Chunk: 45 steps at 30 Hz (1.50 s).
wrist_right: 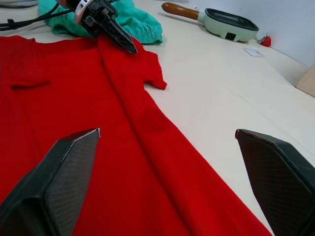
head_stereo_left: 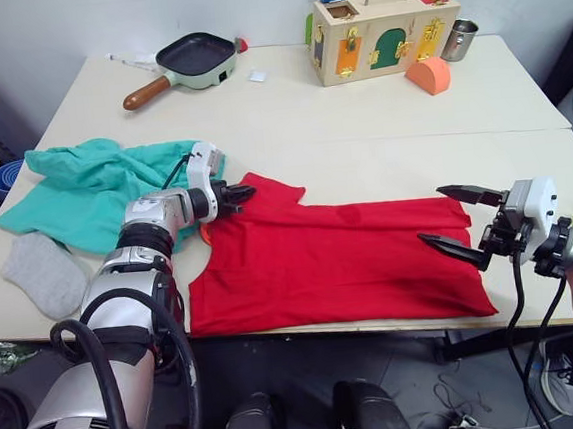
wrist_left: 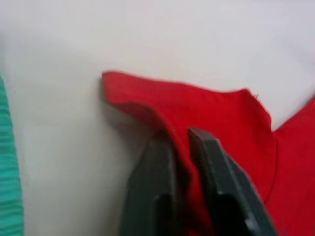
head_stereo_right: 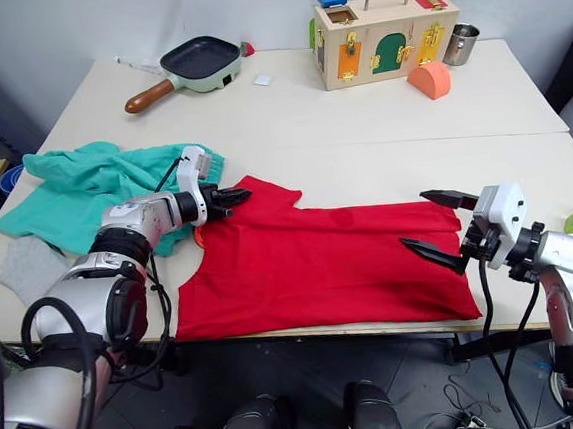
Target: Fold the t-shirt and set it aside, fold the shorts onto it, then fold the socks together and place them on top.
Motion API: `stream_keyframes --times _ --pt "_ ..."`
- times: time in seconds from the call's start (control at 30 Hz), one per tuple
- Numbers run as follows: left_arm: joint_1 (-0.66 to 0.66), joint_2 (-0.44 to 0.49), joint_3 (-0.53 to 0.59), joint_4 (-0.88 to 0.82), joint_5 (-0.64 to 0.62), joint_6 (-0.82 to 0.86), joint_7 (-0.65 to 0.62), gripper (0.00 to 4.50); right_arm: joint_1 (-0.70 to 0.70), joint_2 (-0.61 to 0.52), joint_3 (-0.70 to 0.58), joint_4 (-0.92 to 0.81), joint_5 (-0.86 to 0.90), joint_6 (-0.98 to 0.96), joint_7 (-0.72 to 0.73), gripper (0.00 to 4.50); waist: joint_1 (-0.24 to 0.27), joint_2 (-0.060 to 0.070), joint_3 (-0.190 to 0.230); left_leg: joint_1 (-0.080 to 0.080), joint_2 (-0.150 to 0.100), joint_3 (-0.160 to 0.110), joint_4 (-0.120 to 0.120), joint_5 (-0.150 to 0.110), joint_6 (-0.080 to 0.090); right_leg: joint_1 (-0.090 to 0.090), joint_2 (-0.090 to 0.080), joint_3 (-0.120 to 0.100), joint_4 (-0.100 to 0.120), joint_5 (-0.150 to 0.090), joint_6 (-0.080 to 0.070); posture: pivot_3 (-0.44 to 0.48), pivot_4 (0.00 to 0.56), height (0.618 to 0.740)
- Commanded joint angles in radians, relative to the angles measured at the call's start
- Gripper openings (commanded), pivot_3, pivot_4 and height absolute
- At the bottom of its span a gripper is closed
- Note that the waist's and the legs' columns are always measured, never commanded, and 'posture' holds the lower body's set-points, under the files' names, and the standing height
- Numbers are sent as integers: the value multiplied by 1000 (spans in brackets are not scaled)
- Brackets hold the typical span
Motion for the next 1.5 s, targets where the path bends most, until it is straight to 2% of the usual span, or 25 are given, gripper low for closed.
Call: stream_keyframes --times 0.03,0.33,0.47,0.53,0.67,0.93,1.1,1.2,1.43,1.5 --pt "11 17 34 -43 -43 -55 -109 25 17 7 -10 -43 18 -1 -18 4500 0 0 0 0 0 0 0 0 0 0 0 0 0 0 0 0 150 740" --pt "91 66 31 -111 -49 -246 -327 25 57 9 -13 -62 25 12 -34 4500 0 0 0 0 0 0 0 0 0 0 0 0 0 0 0 0 150 740" --pt "175 88 -31 -182 -12 -451 -479 25 81 8 -20 -70 28 15 -39 4500 0 0 0 0 0 0 0 0 0 0 0 0 -1 0 0 0 150 740" --pt "210 97 -48 -206 -8 -542 -527 25 92 7 -22 -70 28 16 -41 4500 0 0 0 0 0 0 0 0 0 0 0 -1 -1 0 0 0 150 740" --pt "297 111 -109 -268 29 -832 -604 25 112 8 -26 -61 26 11 -43 4500 0 0 0 0 0 0 0 0 0 0 0 0 -3 0 0 0 150 740" --pt "357 148 -204 -254 101 -1242 -612 25 117 14 -18 -39 22 5 -44 4500 0 0 0 0 0 0 1 -2 2 0 -7 -1 -4 0 0 0 150 740" --pt "353 182 -236 -196 131 -1339 -587 25 116 21 -13 -27 17 -1 -44 4500 -1 0 0 0 -1 -1 1 -2 3 0 -12 -5 -4 0 -1 0 150 740" --pt "347 198 -243 -181 130 -1360 -576 611 114 24 -14 -18 14 -3 -43 4500 -1 0 0 0 -1 -1 1 -3 4 0 -12 -6 -4 0 -1 0 150 740" --pt "336 212 -229 -210 74 -1320 -589 2790 117 26 -15 -7 12 -10 -44 4500 -1 0 0 0 -2 -1 1 -3 4 1 -13 -7 -4 0 -1 0 150 740" --pt "350 190 -181 -303 -43 -1061 -614 3450 122 26 -17 -6 13 -13 -44 4500 0 0 0 0 -2 -1 1 -3 4 1 -13 -7 -4 0 -1 0 150 740"
